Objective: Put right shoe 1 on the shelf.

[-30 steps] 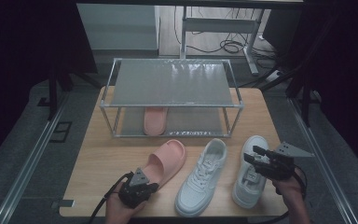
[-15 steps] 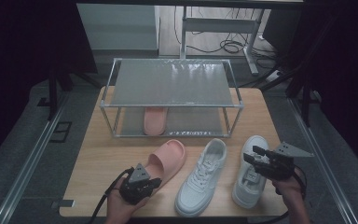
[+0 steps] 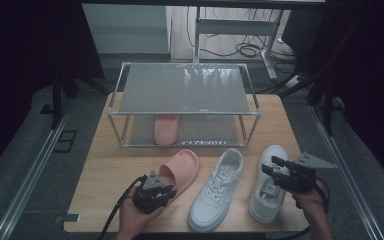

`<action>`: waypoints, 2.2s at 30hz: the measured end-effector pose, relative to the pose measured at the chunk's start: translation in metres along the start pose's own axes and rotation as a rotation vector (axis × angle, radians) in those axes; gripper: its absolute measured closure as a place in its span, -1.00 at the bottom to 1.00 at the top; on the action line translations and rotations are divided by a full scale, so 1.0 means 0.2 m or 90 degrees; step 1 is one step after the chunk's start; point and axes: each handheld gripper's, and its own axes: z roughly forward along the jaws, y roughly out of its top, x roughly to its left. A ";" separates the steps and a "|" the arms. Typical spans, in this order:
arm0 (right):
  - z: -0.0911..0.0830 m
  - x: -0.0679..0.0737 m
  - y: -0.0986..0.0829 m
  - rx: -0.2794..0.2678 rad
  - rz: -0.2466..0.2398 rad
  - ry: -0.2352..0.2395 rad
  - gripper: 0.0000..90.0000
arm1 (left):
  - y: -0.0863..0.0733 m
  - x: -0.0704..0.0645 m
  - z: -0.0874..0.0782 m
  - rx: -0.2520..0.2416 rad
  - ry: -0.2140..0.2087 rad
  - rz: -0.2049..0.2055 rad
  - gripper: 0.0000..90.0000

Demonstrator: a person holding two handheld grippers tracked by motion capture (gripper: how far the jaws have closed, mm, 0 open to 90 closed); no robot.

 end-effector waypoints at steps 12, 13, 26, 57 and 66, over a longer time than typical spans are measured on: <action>0.00 0.00 0.00 0.001 0.001 0.000 0.01 | 0.03 0.01 0.10 -0.001 0.002 -0.015 0.68; 0.00 0.00 0.00 0.001 0.001 -0.001 0.01 | 0.03 0.01 0.11 -0.002 0.007 -0.014 0.68; 0.00 0.00 0.00 0.001 0.001 0.000 0.00 | 0.04 0.00 0.16 -0.005 0.030 -0.009 0.86; -0.01 -0.01 0.00 -0.002 0.002 -0.002 0.01 | 0.32 0.04 0.28 -0.040 0.043 -0.013 0.87; 0.00 -0.01 0.00 -0.001 0.003 0.000 0.00 | 0.43 0.09 0.37 -0.036 0.059 -0.029 0.86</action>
